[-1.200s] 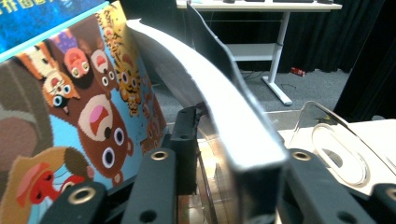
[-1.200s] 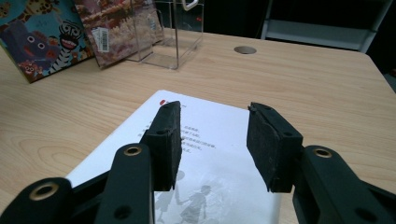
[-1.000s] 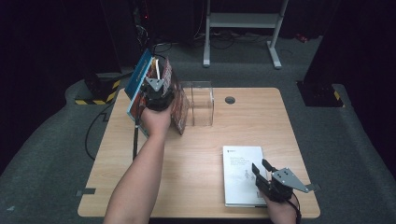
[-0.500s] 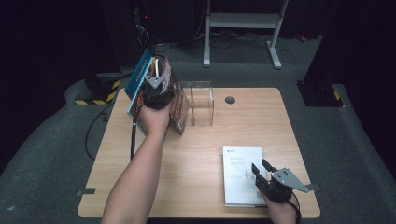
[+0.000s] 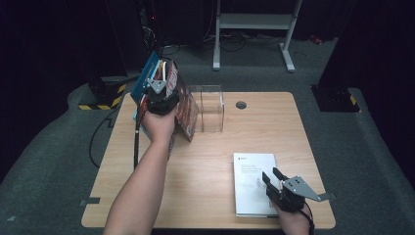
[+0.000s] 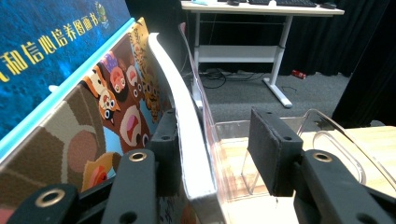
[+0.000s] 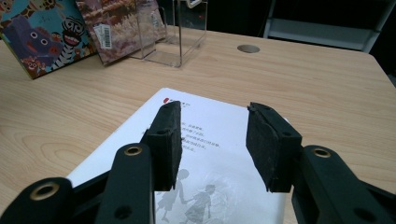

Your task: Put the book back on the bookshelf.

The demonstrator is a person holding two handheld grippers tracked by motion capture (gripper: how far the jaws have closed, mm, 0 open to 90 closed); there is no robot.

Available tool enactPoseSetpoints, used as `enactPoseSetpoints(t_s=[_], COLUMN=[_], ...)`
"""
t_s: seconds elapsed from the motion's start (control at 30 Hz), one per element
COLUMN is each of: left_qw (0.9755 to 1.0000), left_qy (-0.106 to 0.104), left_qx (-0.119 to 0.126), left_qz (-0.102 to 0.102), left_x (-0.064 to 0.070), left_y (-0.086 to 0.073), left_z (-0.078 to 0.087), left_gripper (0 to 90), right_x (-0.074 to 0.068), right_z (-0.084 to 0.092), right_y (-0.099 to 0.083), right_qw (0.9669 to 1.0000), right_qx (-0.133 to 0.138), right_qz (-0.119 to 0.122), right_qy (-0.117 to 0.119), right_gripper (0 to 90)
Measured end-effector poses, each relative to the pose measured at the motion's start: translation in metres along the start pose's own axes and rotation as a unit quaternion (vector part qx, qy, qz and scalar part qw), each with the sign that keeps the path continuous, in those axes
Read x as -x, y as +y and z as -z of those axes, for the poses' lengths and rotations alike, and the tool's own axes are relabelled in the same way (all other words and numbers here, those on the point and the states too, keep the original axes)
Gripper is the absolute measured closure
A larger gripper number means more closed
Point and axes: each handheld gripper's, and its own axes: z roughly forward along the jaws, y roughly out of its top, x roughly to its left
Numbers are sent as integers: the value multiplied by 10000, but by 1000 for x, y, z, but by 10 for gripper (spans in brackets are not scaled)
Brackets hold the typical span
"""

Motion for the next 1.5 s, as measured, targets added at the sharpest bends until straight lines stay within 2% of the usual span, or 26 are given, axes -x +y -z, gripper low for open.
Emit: enactPoseSetpoints(t_s=[0.23,0.77,1.5], left_qw=[9999,9998,9993], left_qy=[39,58,175], left_qx=[62,154,317], left_qz=[75,85,-34], left_x=[-2,-1,-2], left_y=[3,8,18], left_z=[3,6,14], left_gripper=[549,550,563], right_x=[-1,-4,-6], right_z=[0,-2,-4], right_y=[0,0,-1], right_qw=[10000,10000,10000], right_qx=[-8,2,-44], right_qz=[-32,-3,-1], right_qy=[9,64,88], right_gripper=[553,553,556])
